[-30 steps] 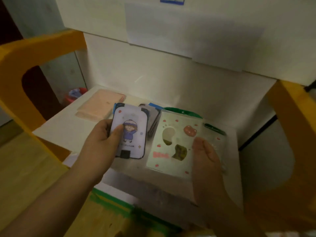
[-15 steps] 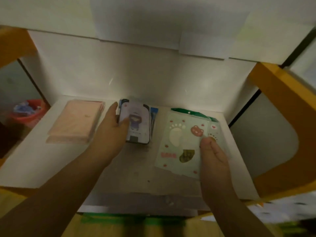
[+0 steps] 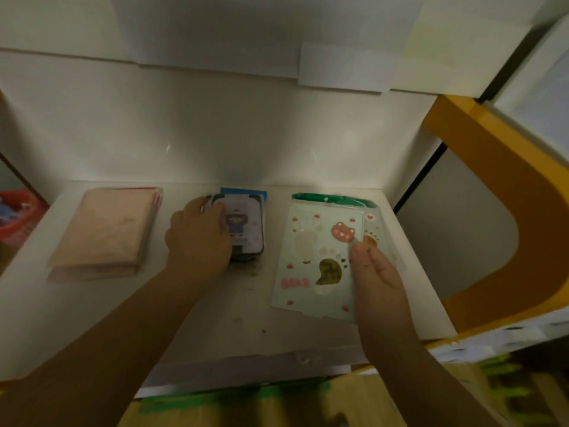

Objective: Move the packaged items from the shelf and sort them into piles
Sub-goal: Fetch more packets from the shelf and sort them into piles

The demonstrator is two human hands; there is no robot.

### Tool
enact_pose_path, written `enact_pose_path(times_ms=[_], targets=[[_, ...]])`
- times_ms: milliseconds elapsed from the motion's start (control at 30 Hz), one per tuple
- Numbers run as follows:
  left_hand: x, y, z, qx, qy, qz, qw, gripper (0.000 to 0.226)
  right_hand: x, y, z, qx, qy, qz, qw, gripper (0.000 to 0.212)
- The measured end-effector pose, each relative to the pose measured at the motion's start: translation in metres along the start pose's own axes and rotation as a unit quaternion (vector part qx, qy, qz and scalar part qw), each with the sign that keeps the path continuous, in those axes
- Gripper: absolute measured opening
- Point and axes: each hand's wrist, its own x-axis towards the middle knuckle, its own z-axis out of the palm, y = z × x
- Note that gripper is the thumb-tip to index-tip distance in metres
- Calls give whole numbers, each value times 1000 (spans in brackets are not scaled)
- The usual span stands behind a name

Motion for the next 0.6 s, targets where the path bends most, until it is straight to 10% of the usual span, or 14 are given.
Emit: enact_pose_path(times_ms=[600], targets=[[-21, 59, 2, -22, 95, 205, 974, 35, 59, -8, -60, -116, 57, 4, 992, 26]])
